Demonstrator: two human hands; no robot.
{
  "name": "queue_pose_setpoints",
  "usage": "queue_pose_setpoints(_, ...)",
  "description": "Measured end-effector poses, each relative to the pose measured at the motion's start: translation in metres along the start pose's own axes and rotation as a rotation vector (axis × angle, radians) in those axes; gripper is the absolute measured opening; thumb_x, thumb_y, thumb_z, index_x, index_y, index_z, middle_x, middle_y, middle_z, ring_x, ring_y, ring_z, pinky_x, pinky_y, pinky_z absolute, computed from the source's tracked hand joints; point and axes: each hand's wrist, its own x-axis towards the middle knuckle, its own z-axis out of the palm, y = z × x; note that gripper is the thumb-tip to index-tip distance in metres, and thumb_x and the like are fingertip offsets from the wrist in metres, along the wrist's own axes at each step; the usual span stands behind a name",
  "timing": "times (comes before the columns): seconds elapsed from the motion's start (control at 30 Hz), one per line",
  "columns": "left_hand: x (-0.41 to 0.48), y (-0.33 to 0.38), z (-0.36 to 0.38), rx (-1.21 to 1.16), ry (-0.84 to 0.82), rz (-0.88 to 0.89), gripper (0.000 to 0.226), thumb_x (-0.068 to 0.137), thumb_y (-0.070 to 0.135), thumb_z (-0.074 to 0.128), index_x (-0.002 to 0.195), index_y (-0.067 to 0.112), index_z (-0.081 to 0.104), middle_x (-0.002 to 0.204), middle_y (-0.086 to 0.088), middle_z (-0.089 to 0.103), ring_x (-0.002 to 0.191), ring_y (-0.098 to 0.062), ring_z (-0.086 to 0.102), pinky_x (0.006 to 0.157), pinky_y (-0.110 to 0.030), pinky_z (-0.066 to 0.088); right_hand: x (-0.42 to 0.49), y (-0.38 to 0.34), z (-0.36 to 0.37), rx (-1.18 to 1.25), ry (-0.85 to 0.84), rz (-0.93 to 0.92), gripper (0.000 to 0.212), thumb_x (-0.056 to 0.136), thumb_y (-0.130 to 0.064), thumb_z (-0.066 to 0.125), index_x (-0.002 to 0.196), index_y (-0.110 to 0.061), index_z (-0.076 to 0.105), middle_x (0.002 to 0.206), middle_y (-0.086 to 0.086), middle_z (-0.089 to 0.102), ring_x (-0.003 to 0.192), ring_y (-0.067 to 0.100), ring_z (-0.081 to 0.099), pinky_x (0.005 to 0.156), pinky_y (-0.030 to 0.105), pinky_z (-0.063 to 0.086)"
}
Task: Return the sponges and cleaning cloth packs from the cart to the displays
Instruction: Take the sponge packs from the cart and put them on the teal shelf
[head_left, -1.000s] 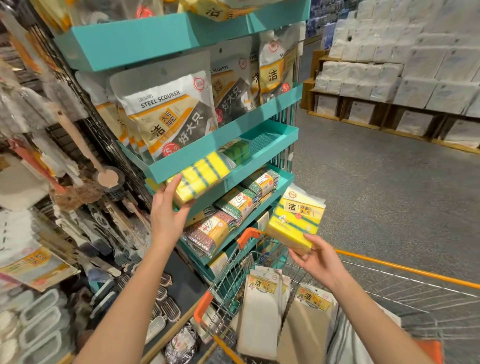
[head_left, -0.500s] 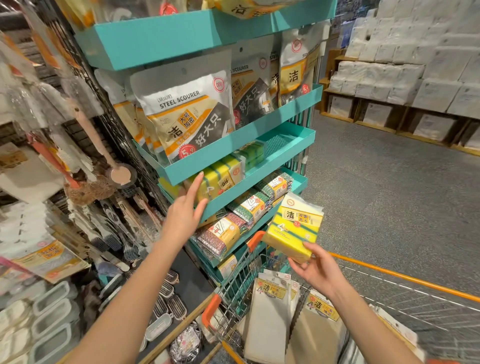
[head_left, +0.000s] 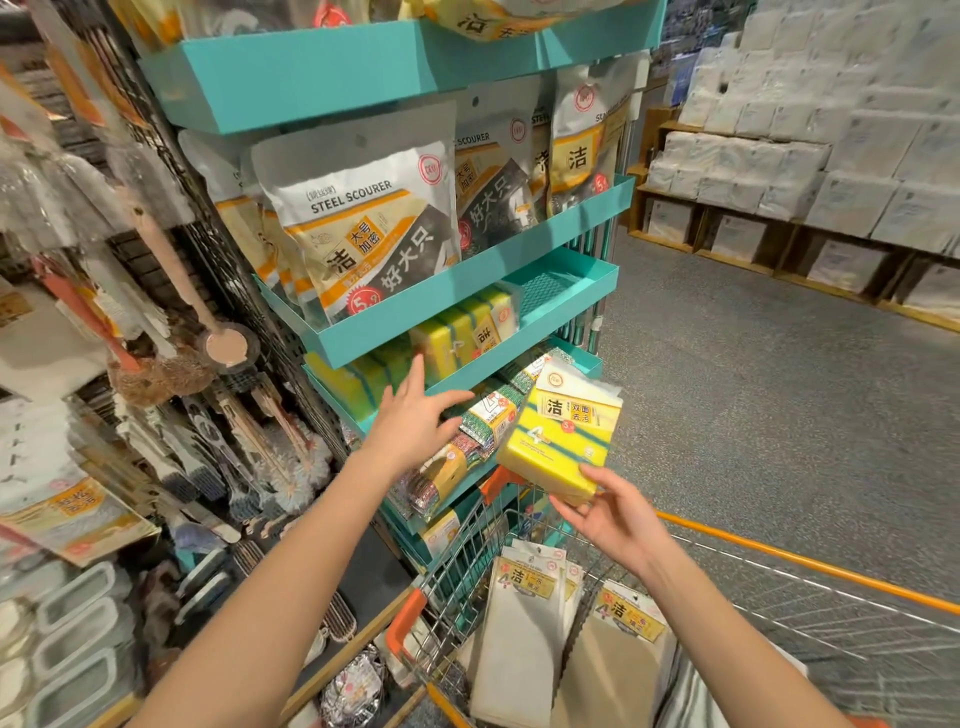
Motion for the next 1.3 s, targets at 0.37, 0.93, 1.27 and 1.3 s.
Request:
queue_pose_setpoints(0.37, -0.037, 0.016, -0.014, -1.031, 0.037, 0.021, 0.061, 0.087, 0.053, 0.052, 0.142, 0.049, 0.026, 0.133, 0.009, 0.055, 0.110, -0.012, 0.056, 0.097, -0.040, 0.049, 0.005, 0.011, 0.054, -0.086, -0.273, 0.071, 0.095, 0.055, -0.015, 0.090, 0.137, -0.013, 0.042, 0.128, 0.016, 0.059, 0.115, 0.030, 0.058, 0.095, 0.046, 0.050)
queue_pose_setpoints(0.93, -0.090, -0.052, -0.020, -0.210, 0.765, 0.252, 0.067, 0.075, -0.009, 0.071, 0.128, 0.029, 0.055, 0.139, -0.014, 0.034, 0.130, -0.034, 0.038, 0.101, -0.047, 0.044, 0.014, 0.034, 0.059, -0.160, -0.116, 0.143, 0.051, 0.086, -0.015, 0.065, 0.134, -0.008, 0.049, 0.126, 0.018, 0.061, 0.111, 0.033, 0.063, 0.093, 0.045, 0.051)
queue_pose_setpoints(1.27, -0.071, -0.037, -0.017, -0.322, 0.691, 0.135, 0.060, 0.085, 0.008, 0.066, 0.138, 0.030, 0.047, 0.134, -0.001, 0.042, 0.123, -0.016, 0.043, 0.097, -0.041, 0.045, -0.007, 0.012, 0.024, -0.065, -0.070, 0.114, 0.024, 0.079, -0.013, 0.066, 0.102, -0.005, 0.069, 0.122, 0.018, 0.063, 0.108, 0.032, 0.063, 0.092, 0.042, 0.049)
queue_pose_setpoints(1.3, -0.072, -0.036, -0.013, -0.347, 0.705, 0.105, 0.061, 0.085, 0.009, 0.066, 0.139, 0.031, 0.047, 0.134, -0.002, 0.043, 0.124, -0.016, 0.042, 0.098, -0.039, 0.044, -0.008, 0.010, 0.020, -0.053, -0.062, 0.104, 0.033, 0.078, -0.013, 0.067, 0.110, -0.006, 0.064, 0.121, 0.018, 0.064, 0.109, 0.032, 0.063, 0.093, 0.042, 0.049)
